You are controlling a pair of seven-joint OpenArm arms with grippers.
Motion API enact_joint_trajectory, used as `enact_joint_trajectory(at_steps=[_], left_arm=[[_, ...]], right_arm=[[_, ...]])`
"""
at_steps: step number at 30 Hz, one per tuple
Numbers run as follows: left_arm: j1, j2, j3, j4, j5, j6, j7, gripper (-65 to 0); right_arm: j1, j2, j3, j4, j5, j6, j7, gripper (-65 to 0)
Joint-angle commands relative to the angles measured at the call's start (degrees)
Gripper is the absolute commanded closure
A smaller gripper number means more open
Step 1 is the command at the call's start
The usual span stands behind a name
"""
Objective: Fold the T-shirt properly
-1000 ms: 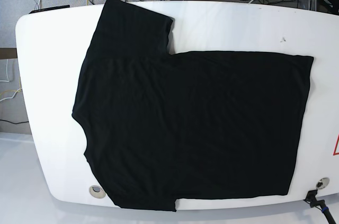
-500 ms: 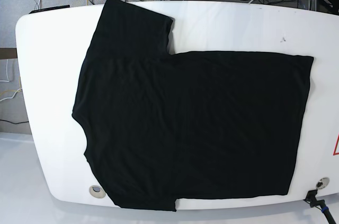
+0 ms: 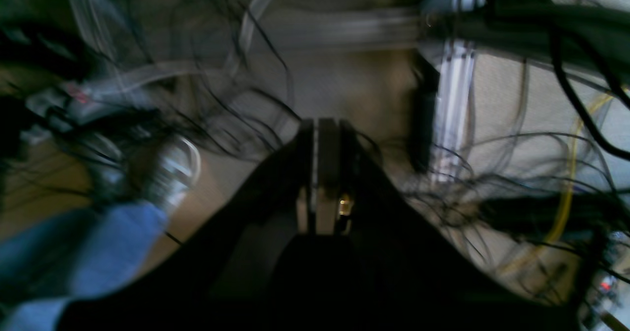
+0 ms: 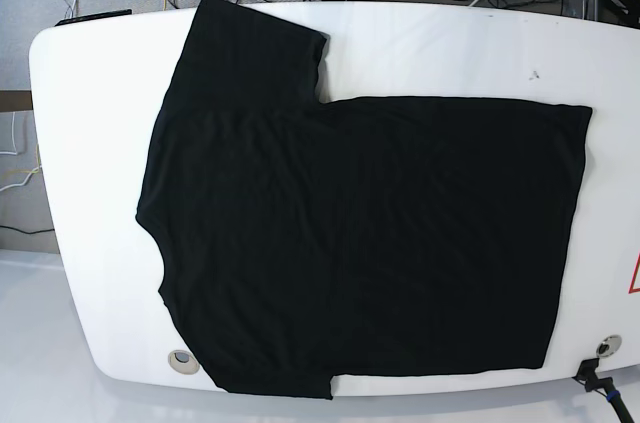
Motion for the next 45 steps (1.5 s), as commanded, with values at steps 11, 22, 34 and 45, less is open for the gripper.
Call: enact_joint_trajectory(at_steps=[11, 22, 34, 45], left_arm=[[18.4, -4.5, -2.5, 29.5, 0.4, -1.0, 4.9, 0.0], [27.6, -5.2, -5.0, 47.8, 1.5, -2.7, 10.8, 0.0], [30.3, -7.2, -6.1, 64.7, 2.9, -2.5, 12.4, 0.0], [28.4, -8.2, -9.7, 69.7, 3.8, -3.1, 14.8, -18.3]], right_arm=[[-21.2, 5.9, 0.1, 32.4, 1.9, 0.1, -3.3, 0.0], [-31.2, 11.4, 5.4, 57.9, 5.8, 2.2, -11.0, 0.0], [-32.9, 11.1, 18.7, 78.2, 13.4, 4.2, -19.5, 0.0], [-27.7, 9.9, 22.0, 83.1, 18.2, 6.1, -23.6, -27.5]])
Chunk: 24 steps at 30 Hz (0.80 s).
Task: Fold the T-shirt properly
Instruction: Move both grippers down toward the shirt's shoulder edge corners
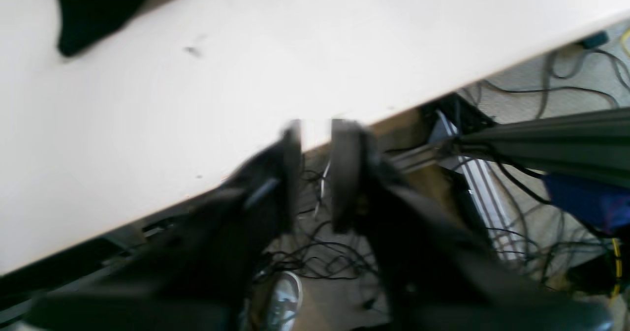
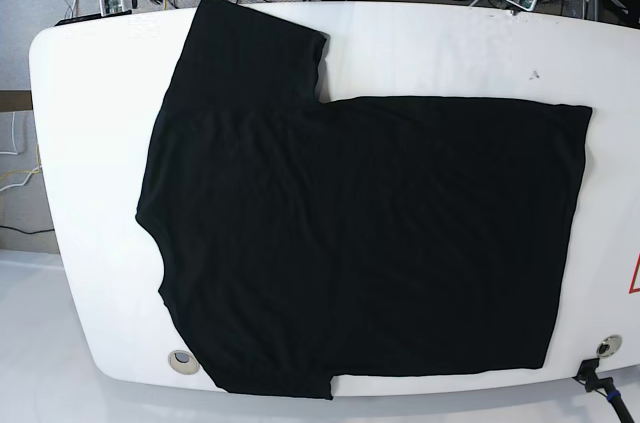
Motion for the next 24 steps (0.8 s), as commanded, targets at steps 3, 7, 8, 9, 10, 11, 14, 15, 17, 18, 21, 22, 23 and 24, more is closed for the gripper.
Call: enact_joint_trajectory(at_steps=[3, 7, 8, 9, 10, 11, 14, 15, 17, 18, 21, 22, 23, 24], left_arm=[[-0.8, -0.9, -1.5, 0.8, 0.2, -1.2, 1.8, -25.5], [-1.3, 0.0, -1.4, 1.5, -0.6, -0.9, 1.5, -25.4], [-1.6, 0.0, -1.3, 1.5, -0.7, -1.0, 1.5, -25.2], [-1.5, -0.1, -1.2, 1.6, -0.6, -1.0, 1.4, -25.3], [-1.7, 0.0, -1.3, 1.5, -0.8, -1.0, 1.6, -25.3], [-1.8, -0.1, -1.1, 1.7, -0.7, -0.9, 1.7, -25.2], [-2.0, 0.0, -1.2, 1.8, -0.5, -0.8, 1.4, -25.1], [-2.2, -0.1, -1.1, 1.8, -0.6, -0.9, 1.4, -25.2], [-2.4, 0.0, -1.1, 1.9, -0.7, -0.7, 1.6, -25.0], [-2.4, 0.0, -1.0, 2.0, -0.4, -0.7, 1.5, -25.3], [-2.6, -0.1, -1.1, 2.0, -0.4, -0.8, 0.9, -25.5], [-3.0, -0.1, -0.9, 2.0, -0.5, -0.8, 0.7, -25.5], [-3.0, -0.1, -1.0, 2.0, -0.4, -0.7, 0.6, -25.4], [-3.0, 0.0, -1.0, 2.0, -0.4, -0.8, 0.5, -25.2]], right_arm=[[1.4, -0.7, 1.1, 1.9, 2.2, 0.9, 1.0, -30.3], [4.9, -0.2, 0.8, -0.9, 2.5, 3.6, 1.6, -28.8], [6.0, -0.2, 0.8, -2.2, 3.1, 4.5, 1.4, -29.0], [7.1, -0.2, 0.8, -3.3, 3.7, 5.5, 1.1, -28.7], [8.1, -0.3, 0.8, -4.6, 4.6, 6.5, 0.6, -28.8], [9.2, -0.3, 0.8, -6.1, 5.6, 7.5, 0.1, -28.8], [11.8, -0.3, 0.6, -10.0, 9.6, 10.2, -2.4, -28.8], [12.5, -0.2, 0.5, -10.9, 11.0, 10.8, -3.6, -28.8], [13.8, -0.4, 0.3, -12.0, 13.2, 11.6, -6.4, -28.8], [14.1, -0.4, 0.0, -12.2, 14.3, 11.6, -8.0, -28.9], [15.6, -0.8, -0.5, -12.3, 17.4, 11.7, -13.0, -28.7], [16.1, -1.0, -0.7, -12.2, 18.3, 11.7, -14.9, -28.8], [16.3, -1.1, -0.8, -12.2, 18.8, 11.7, -16.2, -28.6], [16.3, -1.3, -0.9, -11.8, 19.2, 11.6, -17.4, -28.6]])
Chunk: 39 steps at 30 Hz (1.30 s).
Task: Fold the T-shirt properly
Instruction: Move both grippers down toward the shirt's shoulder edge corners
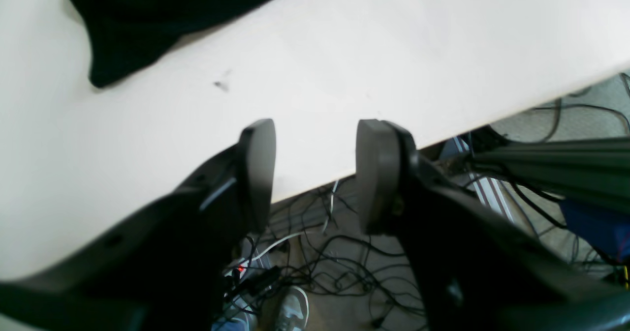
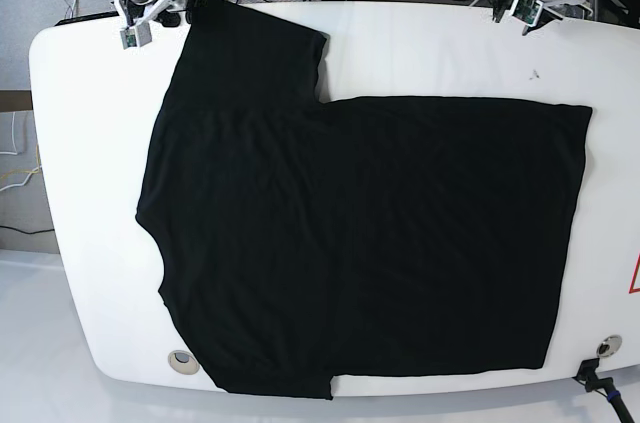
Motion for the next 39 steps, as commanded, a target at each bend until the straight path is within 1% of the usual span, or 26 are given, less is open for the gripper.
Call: enact_joint_trajectory(at_steps=[1, 4, 9, 10, 14, 20, 27, 30, 33, 35, 36, 39], left_arm=[[0.6, -0.3, -0.3, 1.1, -0.2, 0.3, -1.1, -25.5], [0.1, -0.4, -0.4, 1.2, -0.1, 0.3, -1.2, -25.3], [-0.4, -0.5, -0.2, 1.4, -0.1, 0.4, -1.2, -24.7], [-0.3, -0.4, -0.5, 1.6, -0.7, -0.1, -2.4, -25.4], [-1.0, -0.6, -0.4, 1.8, -0.7, 0.0, -3.3, -25.1], [-1.8, -0.7, -0.3, 1.8, -0.4, 0.0, -3.5, -25.1], [-2.4, -0.8, -0.3, 1.7, -0.2, -0.1, -3.6, -25.3], [-2.7, -0.8, -0.1, 1.7, 0.0, -0.2, -3.6, -25.3], [-2.8, -0.9, -0.3, 1.8, -0.3, 0.0, -3.4, -25.2], [-3.4, -1.3, -0.4, 1.6, -0.2, 0.0, -3.5, -25.3], [-3.9, -1.4, -0.6, 1.4, -0.2, -0.2, -3.2, -25.5], [-4.8, -1.7, -0.7, 1.4, -0.2, -0.1, -2.7, -25.5]], right_arm=[[-0.4, 0.2, -0.2, 1.2, 1.0, 0.0, -2.3, -28.6], [-0.2, 0.0, -1.3, 1.3, 0.8, 0.0, -2.7, -28.5], [0.1, -0.4, -2.8, 0.6, 0.1, 0.1, -1.3, -28.2], [0.5, -0.7, -2.2, 0.8, 1.6, 0.6, -1.3, -29.3], [2.2, -1.9, -2.3, 0.2, 2.8, 0.7, -3.7, -29.3], [3.1, -3.5, -2.1, 0.0, 2.6, 0.9, -6.7, -28.8], [3.6, -4.0, -2.6, -0.5, 2.8, 1.0, -7.7, -28.8], [3.7, -4.3, -2.8, -0.5, 1.4, 0.9, -7.7, -28.9], [4.0, -4.3, -2.7, -0.1, -2.5, 1.0, -7.6, -28.6], [4.1, -4.2, -2.9, 0.3, -4.1, 0.9, -7.5, -25.9], [3.9, -4.2, -2.9, 0.8, -4.4, 0.9, -7.3, -23.3], [4.0, -4.0, -2.8, 1.5, -4.8, 1.0, -7.2, -11.1]])
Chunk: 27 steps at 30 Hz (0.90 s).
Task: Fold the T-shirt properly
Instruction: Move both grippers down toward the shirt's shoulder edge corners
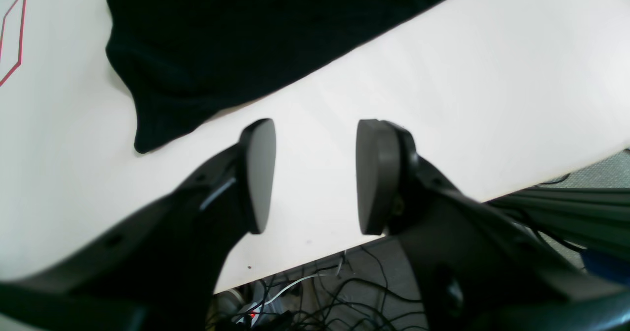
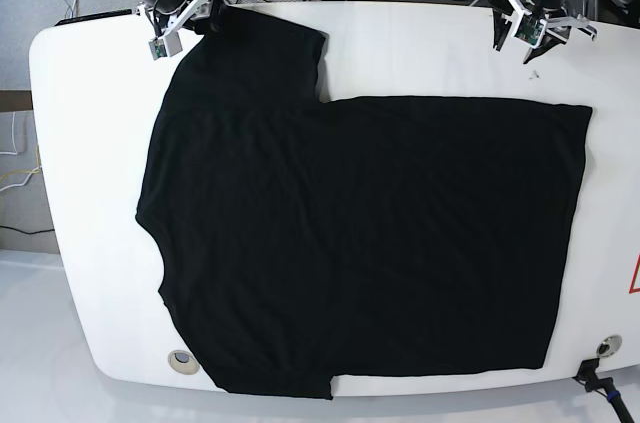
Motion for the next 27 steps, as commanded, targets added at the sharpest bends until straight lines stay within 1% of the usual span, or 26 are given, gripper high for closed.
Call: enact_joint_trajectory(at_steps=[1, 3, 4, 6, 9, 13, 15, 17, 23, 27], left_arm=[[0.9, -0.2, -0.7, 1.5, -0.4, 0.3, -0.7, -24.8], [0.5, 0.0, -0.8, 1.5, 0.1, 0.4, -0.3, -24.8], [0.3, 0.0, -0.7, 1.8, 0.2, 0.5, -0.4, -24.7], [-0.5, 0.0, -0.6, 1.9, 0.4, 0.5, -0.2, -24.8], [-2.3, -0.9, -0.9, 1.7, 1.4, 1.9, 0.8, -25.7], [-6.5, -3.8, -2.1, -1.4, 1.4, 4.7, 3.0, -26.4], [-8.8, -5.0, -3.2, -4.2, 0.3, 5.0, 4.8, -26.4], [-11.1, -6.2, -4.2, -6.4, -1.5, 4.8, 6.8, -25.9], [-17.4, -8.9, -7.1, -14.8, -8.2, 1.3, 9.4, -27.0], [-21.5, -10.8, -12.5, -21.7, -15.6, 0.4, 12.9, -27.6]], right_arm=[[-0.6, 0.3, 0.4, 0.4, 0.4, 0.7, 0.2, -15.7], [-0.6, 0.4, 0.5, 0.5, 0.6, 0.7, 0.3, -8.4], [-0.7, 0.4, 0.5, 0.5, 0.4, 0.8, 0.3, -5.8], [-0.4, 0.4, 0.6, 0.5, 0.4, 0.9, 0.4, -3.7], [-0.3, 0.5, 0.6, 0.4, 0.4, 0.8, 0.6, 0.0], [-0.1, 0.4, 0.7, 0.3, 0.1, 0.9, 0.7, 0.0], [0.0, 0.4, 0.7, 0.4, 0.0, 1.0, 0.5, 0.0], [0.1, 0.4, 0.8, 0.6, 0.2, 1.1, 0.5, 0.0], [-0.2, 0.5, 0.9, 0.5, 0.1, 1.2, 0.7, 0.0], [0.1, 0.5, 1.1, 0.4, 0.1, 1.2, 0.7, 0.0]])
